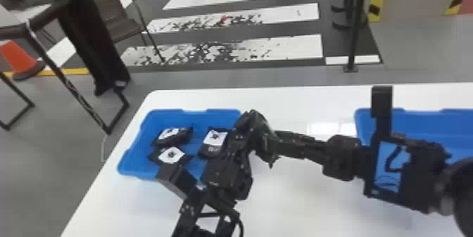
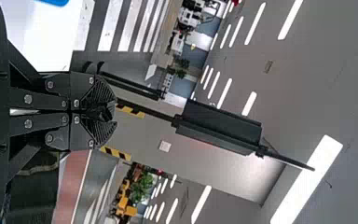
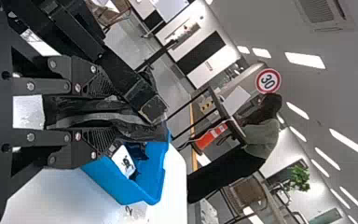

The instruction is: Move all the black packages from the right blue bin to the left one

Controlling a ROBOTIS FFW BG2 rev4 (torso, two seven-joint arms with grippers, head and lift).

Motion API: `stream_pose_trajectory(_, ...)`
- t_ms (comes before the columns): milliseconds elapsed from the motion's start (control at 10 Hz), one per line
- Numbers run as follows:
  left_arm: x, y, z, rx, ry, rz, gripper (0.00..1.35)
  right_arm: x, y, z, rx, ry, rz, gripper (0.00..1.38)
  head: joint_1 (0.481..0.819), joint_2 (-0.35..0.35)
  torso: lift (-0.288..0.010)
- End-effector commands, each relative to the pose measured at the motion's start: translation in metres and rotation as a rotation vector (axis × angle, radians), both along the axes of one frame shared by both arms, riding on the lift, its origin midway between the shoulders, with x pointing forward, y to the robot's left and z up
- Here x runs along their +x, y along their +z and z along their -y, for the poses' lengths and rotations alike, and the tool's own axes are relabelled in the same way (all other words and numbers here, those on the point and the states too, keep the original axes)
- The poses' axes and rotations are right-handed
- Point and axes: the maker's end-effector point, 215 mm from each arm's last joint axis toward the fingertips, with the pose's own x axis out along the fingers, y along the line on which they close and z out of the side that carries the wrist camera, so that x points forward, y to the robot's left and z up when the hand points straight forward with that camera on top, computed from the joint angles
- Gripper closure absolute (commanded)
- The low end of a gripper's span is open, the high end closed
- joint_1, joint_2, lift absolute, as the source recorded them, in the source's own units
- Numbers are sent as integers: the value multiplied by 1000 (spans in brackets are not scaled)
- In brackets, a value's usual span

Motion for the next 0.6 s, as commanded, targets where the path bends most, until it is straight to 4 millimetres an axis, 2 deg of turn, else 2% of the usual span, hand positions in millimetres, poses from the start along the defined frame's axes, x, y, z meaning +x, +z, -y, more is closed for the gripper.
stream_pose_trajectory(0, 9, 5, -42, 66, 85, 20, 1210, 5, -1, 8, 20, -26, -10, 239, 695, 285, -154)
stream_pose_trajectory(100, 20, 10, -91, 179, 191, 48, 1210, 4, -5, 13, 32, -38, -26, 33, 695, 299, -154)
stream_pose_trajectory(200, 33, 15, -143, 306, 320, 85, 1210, 6, -4, 19, 47, -53, -36, 114, 695, 336, -154)
stream_pose_trajectory(300, 51, 3, -185, 415, 421, 70, 1207, 8, -5, 25, 54, -64, -41, 170, 695, 350, -154)
stream_pose_trajectory(400, 64, -29, -202, 380, 447, -17, 857, 9, -4, 29, 57, -71, -39, 182, 695, 350, -154)
stream_pose_trajectory(500, 52, -22, -200, 335, 454, 22, 252, 13, -1, 41, 56, -97, -21, 182, 695, 350, -154)
